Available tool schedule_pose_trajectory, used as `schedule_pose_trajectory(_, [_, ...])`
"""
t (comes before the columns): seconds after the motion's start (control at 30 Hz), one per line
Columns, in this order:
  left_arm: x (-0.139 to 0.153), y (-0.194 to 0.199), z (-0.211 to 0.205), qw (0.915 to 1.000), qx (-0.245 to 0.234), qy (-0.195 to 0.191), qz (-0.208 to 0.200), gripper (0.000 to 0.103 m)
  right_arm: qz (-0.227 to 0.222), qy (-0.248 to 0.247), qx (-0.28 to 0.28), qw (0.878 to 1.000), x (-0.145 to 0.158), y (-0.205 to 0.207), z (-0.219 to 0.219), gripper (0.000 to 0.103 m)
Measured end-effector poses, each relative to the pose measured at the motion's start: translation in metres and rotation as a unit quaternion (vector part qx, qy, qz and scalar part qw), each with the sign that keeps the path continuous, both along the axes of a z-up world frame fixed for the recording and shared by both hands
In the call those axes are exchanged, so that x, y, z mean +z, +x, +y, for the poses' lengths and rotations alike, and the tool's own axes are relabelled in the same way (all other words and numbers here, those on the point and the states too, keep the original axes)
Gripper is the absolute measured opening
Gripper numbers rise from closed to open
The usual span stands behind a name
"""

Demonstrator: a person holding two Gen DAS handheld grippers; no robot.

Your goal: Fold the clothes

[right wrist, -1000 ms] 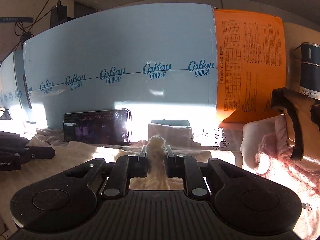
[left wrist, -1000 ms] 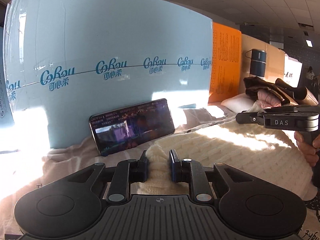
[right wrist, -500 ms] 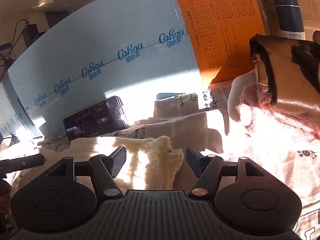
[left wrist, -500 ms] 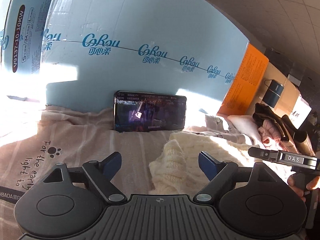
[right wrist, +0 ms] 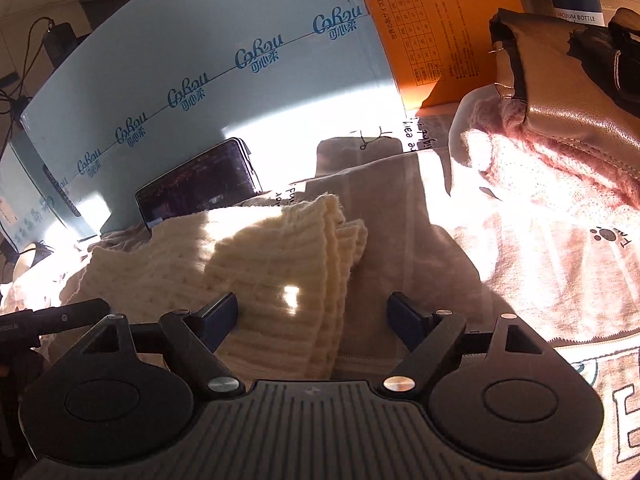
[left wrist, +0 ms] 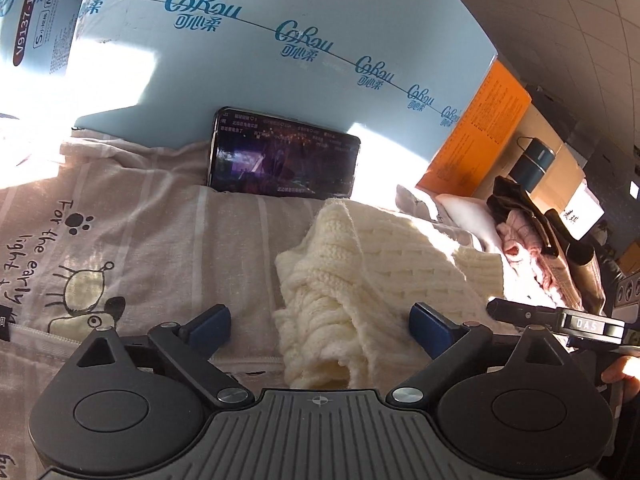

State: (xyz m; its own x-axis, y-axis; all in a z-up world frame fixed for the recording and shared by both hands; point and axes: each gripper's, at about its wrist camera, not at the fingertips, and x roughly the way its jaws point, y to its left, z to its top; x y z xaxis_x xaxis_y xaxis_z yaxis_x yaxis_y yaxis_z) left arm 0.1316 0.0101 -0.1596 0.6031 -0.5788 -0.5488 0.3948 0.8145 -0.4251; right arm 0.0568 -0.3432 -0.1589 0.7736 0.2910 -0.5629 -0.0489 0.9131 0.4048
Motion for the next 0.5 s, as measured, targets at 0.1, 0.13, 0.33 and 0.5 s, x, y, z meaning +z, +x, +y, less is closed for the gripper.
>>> schedule_pose_trajectory(0.1, [-0.001, -0.001, -0.004, 0.9996, -0.024, -0.011, -0.004, 0.099, -0.002, 0.032, 0.017, 0.999, -0.002, 0.003, -0.002, 0.083])
schedule_pose_trajectory(0.13, [-0.003, -0.002, -0.005, 0.9992, -0.036, -0.019, -0.005, 0.099, -0.001, 0.048, 0.027, 0.998, -0.003, 0.004, -0.003, 0.083])
schedule_pose_trajectory(0.33, [-0.009, 0.001, -0.009, 0.9958, -0.064, -0.065, 0.000, 0.099, 0.015, 0.134, 0.066, 0.989, -0.007, 0.012, -0.006, 0.082])
schedule_pose_trajectory(0.5, [-0.013, 0.004, -0.004, 0.9915, -0.070, -0.109, 0.011, 0.097, 0.017, 0.164, 0.082, 0.983, -0.009, 0.012, 0.000, 0.067])
